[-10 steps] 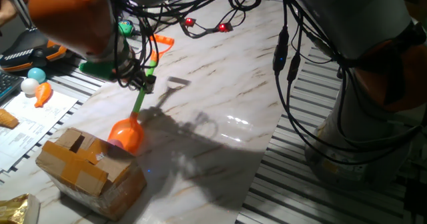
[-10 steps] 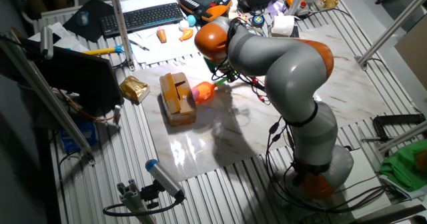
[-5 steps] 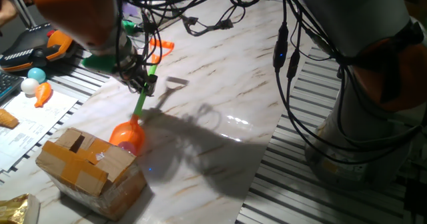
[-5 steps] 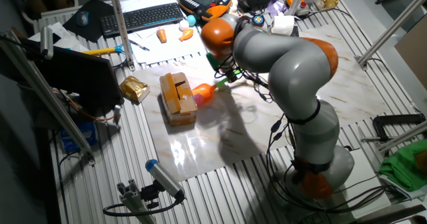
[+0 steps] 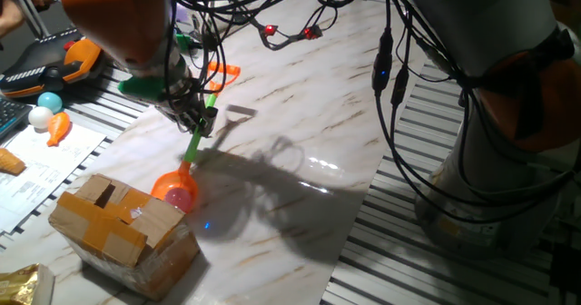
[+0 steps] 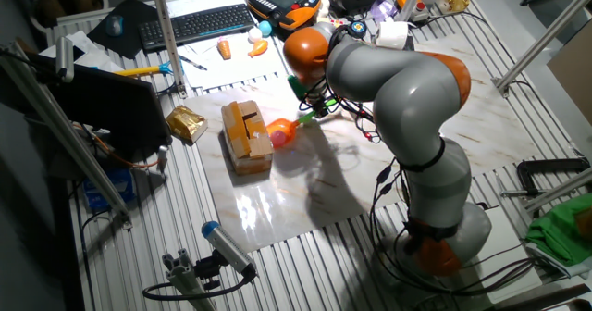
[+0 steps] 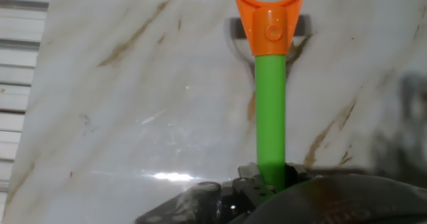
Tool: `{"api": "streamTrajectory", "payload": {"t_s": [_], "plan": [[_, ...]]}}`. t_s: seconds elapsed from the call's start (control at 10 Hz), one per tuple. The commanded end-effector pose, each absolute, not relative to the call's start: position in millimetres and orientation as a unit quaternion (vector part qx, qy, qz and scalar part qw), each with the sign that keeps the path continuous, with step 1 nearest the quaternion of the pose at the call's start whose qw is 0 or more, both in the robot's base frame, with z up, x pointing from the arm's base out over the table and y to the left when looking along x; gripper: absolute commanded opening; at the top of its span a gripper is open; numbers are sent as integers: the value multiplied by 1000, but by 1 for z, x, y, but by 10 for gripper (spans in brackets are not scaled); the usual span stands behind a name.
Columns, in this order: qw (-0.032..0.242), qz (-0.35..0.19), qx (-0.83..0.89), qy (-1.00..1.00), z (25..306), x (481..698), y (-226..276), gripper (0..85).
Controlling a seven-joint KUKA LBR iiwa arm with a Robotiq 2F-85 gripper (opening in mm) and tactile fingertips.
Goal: Use a shovel to scoop up an object
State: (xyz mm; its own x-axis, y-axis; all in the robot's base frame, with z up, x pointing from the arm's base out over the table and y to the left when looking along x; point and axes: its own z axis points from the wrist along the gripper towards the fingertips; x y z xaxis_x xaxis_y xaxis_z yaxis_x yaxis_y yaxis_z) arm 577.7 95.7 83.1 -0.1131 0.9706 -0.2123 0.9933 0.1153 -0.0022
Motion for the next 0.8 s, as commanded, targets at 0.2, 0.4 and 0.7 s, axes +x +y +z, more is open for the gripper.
{"api": "streamTrajectory", "payload": {"t_s": [0.2,0.4,0.7], "plan": [[68,-63,656,749,84,577,92,7],[54,-51,653,754,91,576,87,7],[34,-33,652,757,95,577,72,7]]}}
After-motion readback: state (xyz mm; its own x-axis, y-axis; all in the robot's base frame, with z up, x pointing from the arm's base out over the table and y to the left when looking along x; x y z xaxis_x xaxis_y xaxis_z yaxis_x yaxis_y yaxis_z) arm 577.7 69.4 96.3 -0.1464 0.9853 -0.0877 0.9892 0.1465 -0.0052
